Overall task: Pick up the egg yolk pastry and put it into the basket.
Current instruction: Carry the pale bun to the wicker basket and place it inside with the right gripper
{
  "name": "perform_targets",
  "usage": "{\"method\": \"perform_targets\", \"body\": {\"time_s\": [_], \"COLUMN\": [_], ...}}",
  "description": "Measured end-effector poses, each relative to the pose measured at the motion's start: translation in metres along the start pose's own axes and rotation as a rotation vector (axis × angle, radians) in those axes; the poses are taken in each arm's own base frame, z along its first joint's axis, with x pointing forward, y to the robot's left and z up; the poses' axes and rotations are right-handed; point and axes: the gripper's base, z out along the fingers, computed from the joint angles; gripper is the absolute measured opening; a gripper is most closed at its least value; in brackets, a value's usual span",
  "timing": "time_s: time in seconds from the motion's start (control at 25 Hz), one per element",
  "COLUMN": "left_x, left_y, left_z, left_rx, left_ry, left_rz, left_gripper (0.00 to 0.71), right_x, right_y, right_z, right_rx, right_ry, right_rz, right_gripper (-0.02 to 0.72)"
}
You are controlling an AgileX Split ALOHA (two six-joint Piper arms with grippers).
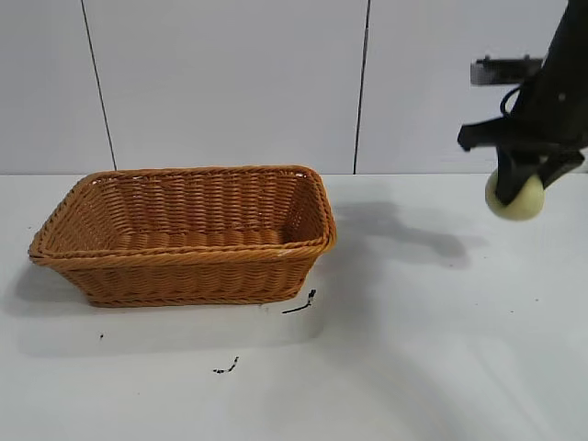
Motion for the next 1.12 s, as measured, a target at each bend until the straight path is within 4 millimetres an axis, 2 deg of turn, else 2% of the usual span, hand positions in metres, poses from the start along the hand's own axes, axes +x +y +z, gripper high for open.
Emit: {"method": "perform_targets", "body": {"time_s": [0.28,0.44,0.56,0.84,0.96,1.12], "left_x": [0.000,0.000,0.000,0.000,0.000,0.000], "left_y": [0.000,0.000,0.000,0.000,0.000,0.000], "left_z": [0.000,0.000,0.000,0.000,0.000,0.000], "left_rx": [0.000,0.000,0.000,0.000,0.000,0.000], "left_ry": [0.000,0.000,0.000,0.000,0.000,0.000], "left_rz": [0.000,0.000,0.000,0.000,0.000,0.000], "left_gripper": [0.696,0.696,0.696,0.696,0.696,0.696], "right_x": [-0.020,-0.032,-0.044,-0.056,-0.049,-0.034], "right_y": [0.001,0.016,0.044,0.139,0.185,0.234], "right_z": [-0.040,-0.059,-0.068,-0.074,-0.070,-0.054], "right_rx": [0.000,-0.010,-0.033,-0.113,-0.152,-0.189], "right_ry": [-0.008,-0.068,-0.110,-0.148,-0.155,-0.137], "right_rz": [0.006,-0.030,-0.090,-0.256,-0.343,-0.438], "right_gripper": [0.156,0.156,0.156,0.155,0.155,0.155]}}
